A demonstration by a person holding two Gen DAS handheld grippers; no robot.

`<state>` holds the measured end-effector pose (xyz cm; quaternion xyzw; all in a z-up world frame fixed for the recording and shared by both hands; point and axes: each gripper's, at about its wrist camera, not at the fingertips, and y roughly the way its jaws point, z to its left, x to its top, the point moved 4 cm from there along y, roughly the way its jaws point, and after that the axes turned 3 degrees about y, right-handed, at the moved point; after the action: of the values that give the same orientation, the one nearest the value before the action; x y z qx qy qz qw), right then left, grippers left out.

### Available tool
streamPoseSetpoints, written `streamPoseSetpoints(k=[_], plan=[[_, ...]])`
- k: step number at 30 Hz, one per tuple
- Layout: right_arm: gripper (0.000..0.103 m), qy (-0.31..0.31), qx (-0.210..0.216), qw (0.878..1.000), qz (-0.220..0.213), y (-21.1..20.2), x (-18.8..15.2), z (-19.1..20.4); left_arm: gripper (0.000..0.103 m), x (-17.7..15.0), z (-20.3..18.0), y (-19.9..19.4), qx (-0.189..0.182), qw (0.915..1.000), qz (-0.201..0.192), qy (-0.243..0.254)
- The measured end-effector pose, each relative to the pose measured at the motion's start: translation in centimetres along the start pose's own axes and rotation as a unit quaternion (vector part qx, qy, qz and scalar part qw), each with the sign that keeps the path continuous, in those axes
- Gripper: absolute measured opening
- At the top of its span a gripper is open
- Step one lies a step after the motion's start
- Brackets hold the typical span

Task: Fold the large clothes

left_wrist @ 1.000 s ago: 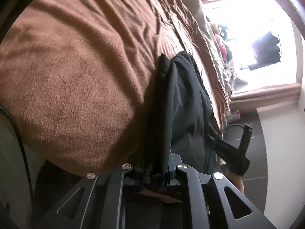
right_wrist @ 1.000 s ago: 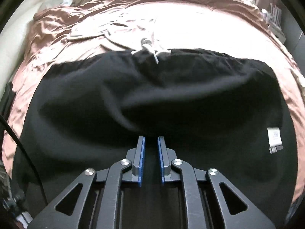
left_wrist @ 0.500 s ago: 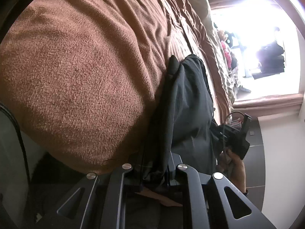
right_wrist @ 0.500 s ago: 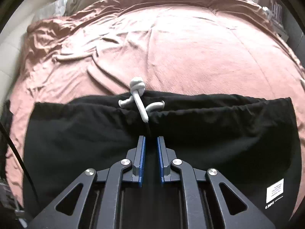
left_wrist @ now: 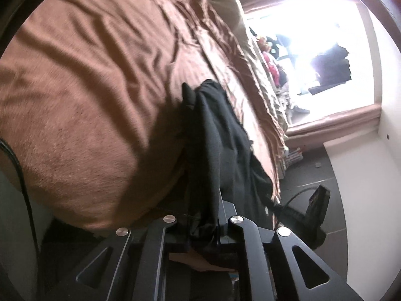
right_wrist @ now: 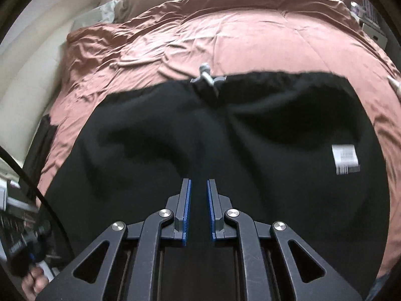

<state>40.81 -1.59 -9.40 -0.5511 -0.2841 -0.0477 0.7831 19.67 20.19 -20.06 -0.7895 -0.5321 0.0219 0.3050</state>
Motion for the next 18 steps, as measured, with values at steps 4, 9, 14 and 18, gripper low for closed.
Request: streamPoseSetpoints(k=[4, 9, 14, 18], plan=[[0.009, 0.004, 0.011, 1.0, 0.01, -0.6, -2.6, -0.3, 0.012, 0.4, -2.0, -0.3, -0.011, 0.9998, -0.004, 0.018], [0.009, 0.001, 0.028, 0.999, 0.025, -0.8, -6.2, 0.1, 0.011, 0.9, -4.6, -0.6, -0.021, 0.9989, -0.006, 0.042], [0.009, 0.015, 0.04, 0.999, 0.03, -1.3, -8.3, -1.4, 0.011, 0.9, -8.1, -0.6, -0.033, 0.9964, -0.007, 0.077], [0.009, 0.028, 0.065, 0.997, 0.034, -2.1, -9.9, -2.2, 0.011, 0.8, -11.2, -0.2, -0.045, 0.9931, -0.005, 0.108]])
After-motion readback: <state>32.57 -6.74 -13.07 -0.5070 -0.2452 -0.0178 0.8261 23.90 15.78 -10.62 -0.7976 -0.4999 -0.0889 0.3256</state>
